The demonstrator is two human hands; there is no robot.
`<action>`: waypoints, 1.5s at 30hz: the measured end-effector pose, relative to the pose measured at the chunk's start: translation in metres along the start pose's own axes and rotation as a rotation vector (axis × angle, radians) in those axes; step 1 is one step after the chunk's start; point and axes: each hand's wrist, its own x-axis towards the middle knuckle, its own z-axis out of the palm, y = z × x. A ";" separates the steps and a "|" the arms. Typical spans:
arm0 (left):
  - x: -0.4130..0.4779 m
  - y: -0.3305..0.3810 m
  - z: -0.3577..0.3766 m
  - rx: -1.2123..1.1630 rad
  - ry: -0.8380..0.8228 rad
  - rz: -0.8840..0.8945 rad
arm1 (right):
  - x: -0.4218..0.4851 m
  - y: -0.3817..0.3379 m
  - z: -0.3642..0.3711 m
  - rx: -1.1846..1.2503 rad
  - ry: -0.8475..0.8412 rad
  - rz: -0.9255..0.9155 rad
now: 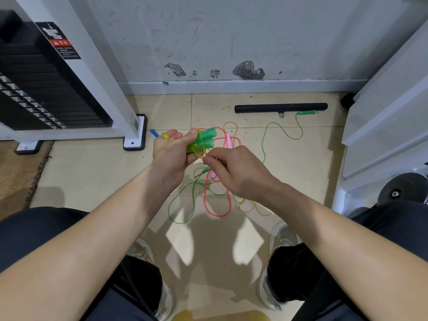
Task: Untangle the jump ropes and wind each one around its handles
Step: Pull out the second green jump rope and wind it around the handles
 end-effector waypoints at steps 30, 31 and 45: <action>-0.016 -0.003 0.011 0.133 -0.093 -0.098 | 0.006 0.003 -0.009 -0.116 -0.207 0.113; -0.017 -0.003 0.011 0.135 -0.090 -0.096 | 0.007 0.003 -0.010 -0.102 -0.203 0.112; -0.017 0.009 0.008 0.026 -0.090 -0.132 | 0.008 0.007 -0.020 0.367 0.170 0.239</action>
